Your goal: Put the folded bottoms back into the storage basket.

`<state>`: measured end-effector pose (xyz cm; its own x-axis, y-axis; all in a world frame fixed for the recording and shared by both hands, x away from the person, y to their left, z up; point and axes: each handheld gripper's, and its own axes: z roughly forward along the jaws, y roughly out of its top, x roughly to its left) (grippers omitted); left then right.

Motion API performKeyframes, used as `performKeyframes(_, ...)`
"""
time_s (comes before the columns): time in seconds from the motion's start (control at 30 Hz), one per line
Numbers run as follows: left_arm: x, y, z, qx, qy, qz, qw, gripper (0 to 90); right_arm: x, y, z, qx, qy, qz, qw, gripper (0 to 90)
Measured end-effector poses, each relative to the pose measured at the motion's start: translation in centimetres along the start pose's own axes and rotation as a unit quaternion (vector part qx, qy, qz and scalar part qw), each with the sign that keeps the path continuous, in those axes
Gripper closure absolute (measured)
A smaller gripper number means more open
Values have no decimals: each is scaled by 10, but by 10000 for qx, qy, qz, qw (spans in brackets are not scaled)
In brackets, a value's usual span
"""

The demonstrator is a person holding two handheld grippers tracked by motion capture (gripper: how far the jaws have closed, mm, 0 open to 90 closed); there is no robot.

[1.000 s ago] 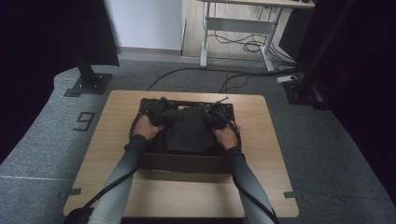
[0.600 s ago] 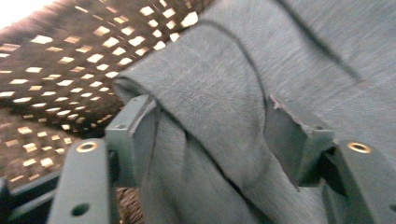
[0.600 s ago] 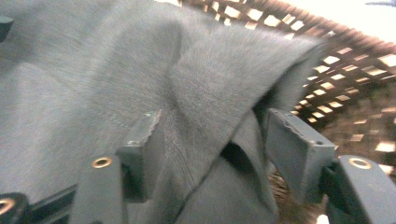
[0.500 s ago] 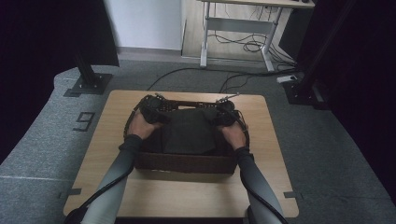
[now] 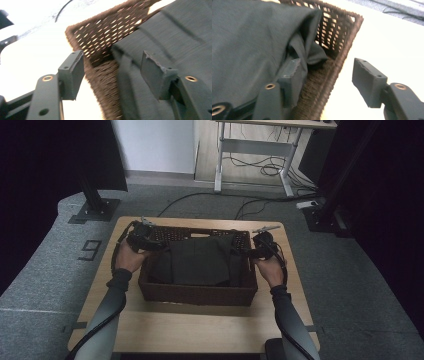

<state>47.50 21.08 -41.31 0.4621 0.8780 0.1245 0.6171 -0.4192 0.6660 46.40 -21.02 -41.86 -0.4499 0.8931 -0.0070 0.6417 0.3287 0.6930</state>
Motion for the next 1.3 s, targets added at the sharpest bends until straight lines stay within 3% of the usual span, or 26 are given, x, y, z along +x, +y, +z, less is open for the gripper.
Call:
performKeyframes(0.03, 3, -4, 2, 17, 23, -75, 10000, 424, -3, -6, 3, 32, 23, 53, 10000, 483)
performKeyframes(0.07, 5, -9, 4, 29, 10, -160, 9999, 424, -3, -6, 3, 32, 23, 53, 10000, 483)
performKeyframes(0.1, 9, -17, 8, 52, -91, -334, 9994, 458, -4, -12, 6, 4, 102, 75, 9999, 532)
performKeyframes(0.2, 11, -27, 13, 85, -217, -433, 9988, 571, -3, -18, 8, -26, 132, 55, 9999, 632)
performKeyframes(0.23, 11, -27, 13, 85, -217, -433, 9988, 606, -3, -19, 8, -35, 66, 36, 10000, 679)
performKeyframes(0.3, 9, -32, 14, 35, -117, -463, 9989, 662, -5, -22, 7, -110, 122, 123, 9998, 690)
performKeyframes(0.37, 8, -33, 14, 8, -119, -521, 9986, 670, -6, -23, 6, -167, 162, 181, 9996, 692)
performKeyframes(0.47, 4, -36, 10, 40, -12, -434, 9990, 683, -3, -30, 3, -270, 200, 225, 9992, 692)
performKeyframes(0.63, 1, -45, 1, 45, -24, -404, 9992, 681, 5, -42, -6, -366, 293, 185, 9987, 684)
performKeyframes(1.0, -5, -82, -33, 8, -50, -559, 9984, 680, 34, -65, -25, -508, 476, -41, 9976, 674)
performKeyframes(1.13, -10, -100, -49, -72, -68, -713, 9974, 677, 41, -70, -30, -505, 543, -82, 9972, 676)
performKeyframes(1.3, -12, -109, -56, -103, -80, -719, 9973, 668, 46, -70, -32, -457, 557, -138, 9973, 681)
